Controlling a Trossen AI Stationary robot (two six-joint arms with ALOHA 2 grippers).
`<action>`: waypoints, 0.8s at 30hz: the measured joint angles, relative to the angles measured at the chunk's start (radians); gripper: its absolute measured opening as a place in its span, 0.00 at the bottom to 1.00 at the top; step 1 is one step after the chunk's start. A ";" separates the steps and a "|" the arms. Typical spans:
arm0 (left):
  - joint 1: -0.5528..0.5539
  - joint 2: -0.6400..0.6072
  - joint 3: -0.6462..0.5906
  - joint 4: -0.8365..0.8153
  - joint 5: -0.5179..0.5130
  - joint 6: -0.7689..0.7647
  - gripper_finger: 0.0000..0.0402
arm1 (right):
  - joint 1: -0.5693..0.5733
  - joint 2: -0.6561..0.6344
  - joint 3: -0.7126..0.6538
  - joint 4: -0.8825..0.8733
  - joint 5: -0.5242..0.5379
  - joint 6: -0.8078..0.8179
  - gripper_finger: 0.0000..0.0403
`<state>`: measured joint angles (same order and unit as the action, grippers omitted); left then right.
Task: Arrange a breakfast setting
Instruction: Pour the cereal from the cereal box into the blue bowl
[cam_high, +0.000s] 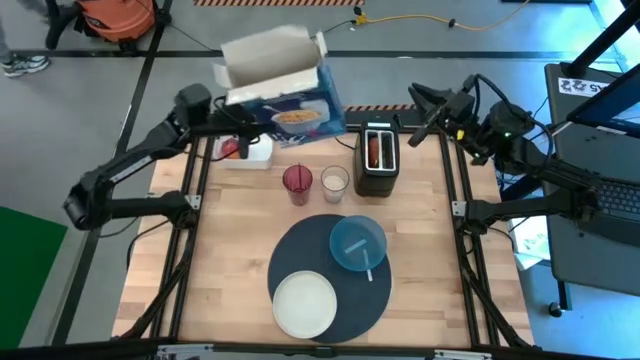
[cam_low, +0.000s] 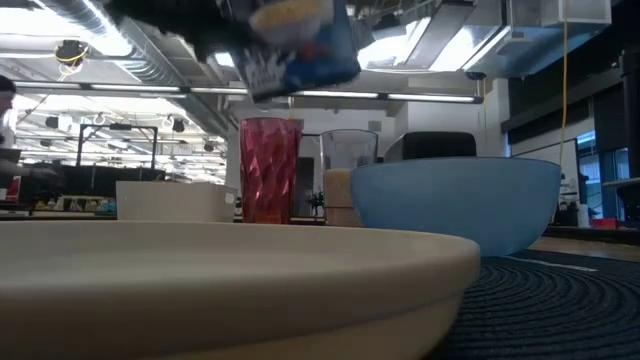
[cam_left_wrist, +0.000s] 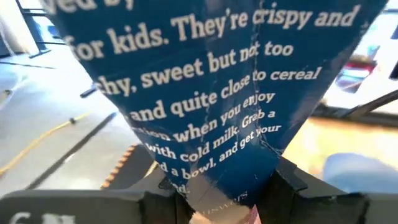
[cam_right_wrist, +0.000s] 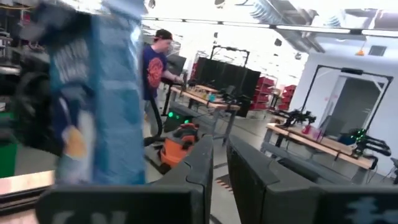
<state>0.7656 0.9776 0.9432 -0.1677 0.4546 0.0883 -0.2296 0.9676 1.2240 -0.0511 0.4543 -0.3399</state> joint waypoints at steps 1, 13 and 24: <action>-0.012 -0.014 0.023 -0.032 0.000 -0.022 0.30 | 0.000 0.005 0.000 0.008 0.000 -0.007 0.13; -0.225 0.023 0.435 -0.541 -0.099 -0.131 0.30 | 0.000 0.102 -0.001 0.053 -0.041 -0.006 0.13; -0.497 0.172 0.729 -0.937 -0.280 -0.132 0.30 | -0.093 0.102 -0.001 0.016 -0.131 0.014 0.13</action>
<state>0.2689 1.1492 1.6727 -1.1048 0.1749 -0.0437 -0.3231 1.0695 1.2232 -0.0355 0.3238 -0.3262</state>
